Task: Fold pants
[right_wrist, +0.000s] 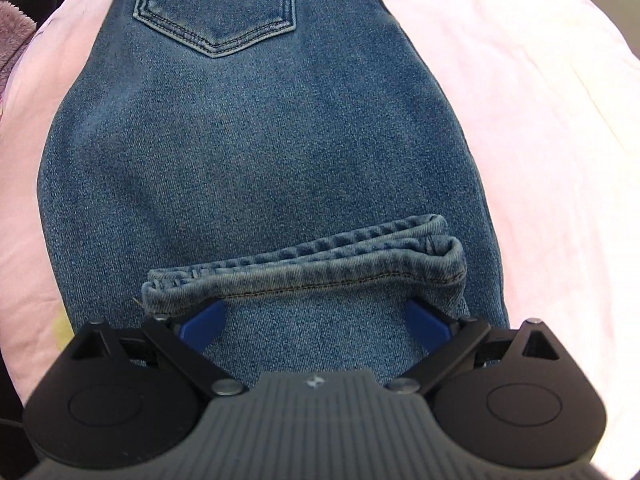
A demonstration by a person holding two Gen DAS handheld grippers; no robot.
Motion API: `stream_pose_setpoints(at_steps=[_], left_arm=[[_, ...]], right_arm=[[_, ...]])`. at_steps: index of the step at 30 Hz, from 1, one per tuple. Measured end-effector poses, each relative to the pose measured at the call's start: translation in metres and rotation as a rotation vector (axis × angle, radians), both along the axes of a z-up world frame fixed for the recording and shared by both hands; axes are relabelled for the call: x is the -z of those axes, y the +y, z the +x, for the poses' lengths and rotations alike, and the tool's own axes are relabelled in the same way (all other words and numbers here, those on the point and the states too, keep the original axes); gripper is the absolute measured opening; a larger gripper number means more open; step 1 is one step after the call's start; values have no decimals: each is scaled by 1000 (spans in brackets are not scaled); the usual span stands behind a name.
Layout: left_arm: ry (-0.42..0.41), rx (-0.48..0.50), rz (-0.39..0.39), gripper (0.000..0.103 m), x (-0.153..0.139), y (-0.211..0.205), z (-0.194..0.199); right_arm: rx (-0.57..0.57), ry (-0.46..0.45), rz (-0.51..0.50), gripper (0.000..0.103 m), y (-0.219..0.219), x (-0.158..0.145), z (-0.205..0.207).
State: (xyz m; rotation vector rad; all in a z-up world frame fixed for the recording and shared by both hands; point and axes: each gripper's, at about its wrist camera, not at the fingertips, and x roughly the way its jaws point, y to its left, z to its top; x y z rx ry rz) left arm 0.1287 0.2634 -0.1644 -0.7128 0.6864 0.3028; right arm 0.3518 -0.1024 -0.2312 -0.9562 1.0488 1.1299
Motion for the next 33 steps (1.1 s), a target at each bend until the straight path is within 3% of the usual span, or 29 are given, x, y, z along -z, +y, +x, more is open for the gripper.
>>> stream_pose_setpoints(at_steps=[10, 18, 25, 33], left_arm=[[-117, 177, 218, 47, -91, -84, 18], [-200, 388, 428, 43, -136, -194, 37], [-143, 623, 682, 41, -120, -314, 68], [-12, 890, 881, 39, -50, -445, 76]], right_arm=[[87, -72, 78, 94, -30, -32, -18], [244, -95, 145, 94, -103, -66, -29], [504, -27, 162, 94, -183, -74, -30], [725, 87, 243, 94, -260, -72, -44]])
